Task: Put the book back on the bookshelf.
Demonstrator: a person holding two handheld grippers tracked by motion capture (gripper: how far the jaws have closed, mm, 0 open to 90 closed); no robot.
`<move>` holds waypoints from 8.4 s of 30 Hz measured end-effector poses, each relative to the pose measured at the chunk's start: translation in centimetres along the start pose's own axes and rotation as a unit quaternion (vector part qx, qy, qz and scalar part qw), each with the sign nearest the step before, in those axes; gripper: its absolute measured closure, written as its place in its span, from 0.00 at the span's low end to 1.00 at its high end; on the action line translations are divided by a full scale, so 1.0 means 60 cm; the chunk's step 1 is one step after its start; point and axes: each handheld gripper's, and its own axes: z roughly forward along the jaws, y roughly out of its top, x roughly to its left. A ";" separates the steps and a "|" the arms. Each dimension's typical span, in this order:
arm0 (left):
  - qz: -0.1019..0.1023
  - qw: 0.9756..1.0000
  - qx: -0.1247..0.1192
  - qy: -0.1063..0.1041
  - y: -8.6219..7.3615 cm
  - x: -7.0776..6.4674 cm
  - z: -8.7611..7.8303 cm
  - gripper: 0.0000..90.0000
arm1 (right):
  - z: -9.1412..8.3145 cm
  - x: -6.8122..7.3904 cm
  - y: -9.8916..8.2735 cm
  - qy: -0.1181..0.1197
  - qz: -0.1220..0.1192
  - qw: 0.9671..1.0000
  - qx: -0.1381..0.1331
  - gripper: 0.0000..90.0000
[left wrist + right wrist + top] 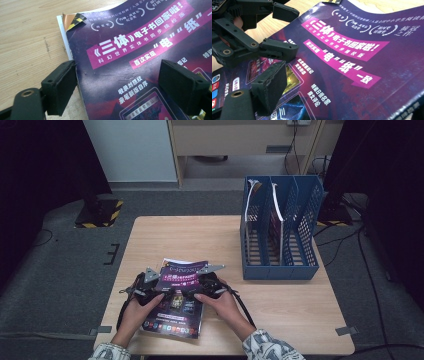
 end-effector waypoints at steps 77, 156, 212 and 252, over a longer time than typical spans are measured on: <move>-0.015 1.000 -0.005 -0.003 0.003 -0.002 0.001 0.14 | -0.005 -0.012 0.029 0.026 0.066 0.997 0.002 0.65; -0.055 0.984 -0.030 -0.166 0.011 -0.011 -0.006 0.50 | -0.135 0.026 0.111 -0.030 -0.080 0.977 -0.194 0.93; -0.003 0.993 -0.101 -0.065 0.031 0.013 -0.068 0.87 | -0.154 0.027 0.118 -0.022 -0.117 0.971 -0.206 0.85; 0.028 0.990 -0.126 -0.062 0.035 -0.001 -0.074 0.88 | -0.191 0.036 0.154 0.004 -0.127 0.965 -0.230 0.79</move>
